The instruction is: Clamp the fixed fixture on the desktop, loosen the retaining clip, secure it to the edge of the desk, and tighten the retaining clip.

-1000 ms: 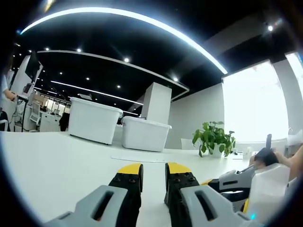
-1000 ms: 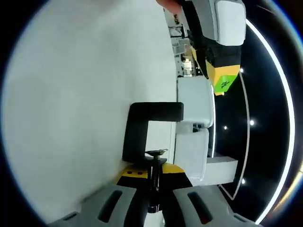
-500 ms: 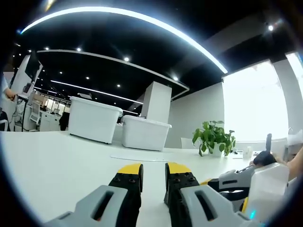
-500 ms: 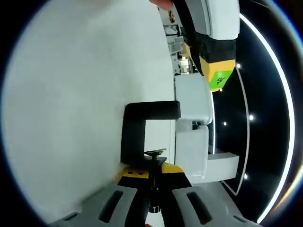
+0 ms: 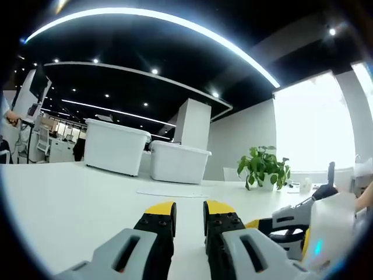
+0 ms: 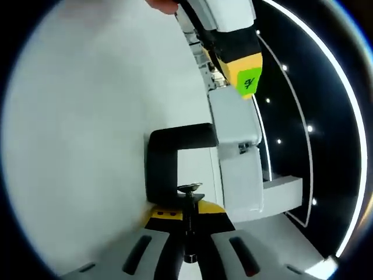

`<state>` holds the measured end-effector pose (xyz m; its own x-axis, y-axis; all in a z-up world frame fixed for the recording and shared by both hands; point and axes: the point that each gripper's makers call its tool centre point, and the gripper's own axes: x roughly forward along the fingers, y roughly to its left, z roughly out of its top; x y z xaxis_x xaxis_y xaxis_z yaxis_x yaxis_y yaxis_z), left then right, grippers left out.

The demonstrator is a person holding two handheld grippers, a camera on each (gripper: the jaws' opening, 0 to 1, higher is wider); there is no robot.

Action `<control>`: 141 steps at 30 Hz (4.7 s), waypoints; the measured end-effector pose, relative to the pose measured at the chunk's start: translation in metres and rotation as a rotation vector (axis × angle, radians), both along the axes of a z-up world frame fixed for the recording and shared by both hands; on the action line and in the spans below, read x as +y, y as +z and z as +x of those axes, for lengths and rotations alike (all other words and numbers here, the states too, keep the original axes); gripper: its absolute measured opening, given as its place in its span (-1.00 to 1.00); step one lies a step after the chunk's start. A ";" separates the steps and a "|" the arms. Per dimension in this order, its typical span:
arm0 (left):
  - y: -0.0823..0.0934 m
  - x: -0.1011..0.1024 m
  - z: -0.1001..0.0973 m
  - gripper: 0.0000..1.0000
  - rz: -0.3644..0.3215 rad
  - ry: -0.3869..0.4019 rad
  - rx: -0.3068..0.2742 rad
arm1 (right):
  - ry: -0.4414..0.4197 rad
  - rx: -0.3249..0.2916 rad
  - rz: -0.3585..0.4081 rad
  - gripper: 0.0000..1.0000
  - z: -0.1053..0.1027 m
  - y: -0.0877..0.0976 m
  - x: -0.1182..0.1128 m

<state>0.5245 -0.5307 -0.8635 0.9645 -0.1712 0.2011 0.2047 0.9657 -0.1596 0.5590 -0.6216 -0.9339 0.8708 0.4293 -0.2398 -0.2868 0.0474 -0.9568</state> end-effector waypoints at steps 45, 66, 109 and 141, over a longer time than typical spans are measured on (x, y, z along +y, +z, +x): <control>0.004 0.003 0.002 -0.63 -0.021 0.000 -0.016 | 0.052 0.107 0.369 -0.89 0.007 0.011 -0.009; 0.002 -0.004 0.001 -0.64 0.016 -0.013 -0.011 | -0.005 0.296 0.707 -0.90 0.018 0.024 -0.026; -0.003 -0.003 0.003 -0.64 0.053 0.005 0.009 | 0.020 0.638 1.206 -0.94 0.023 0.034 -0.044; -0.010 -0.011 0.001 -0.64 0.113 -0.004 0.037 | 0.195 0.671 1.302 -0.94 -0.004 0.072 -0.034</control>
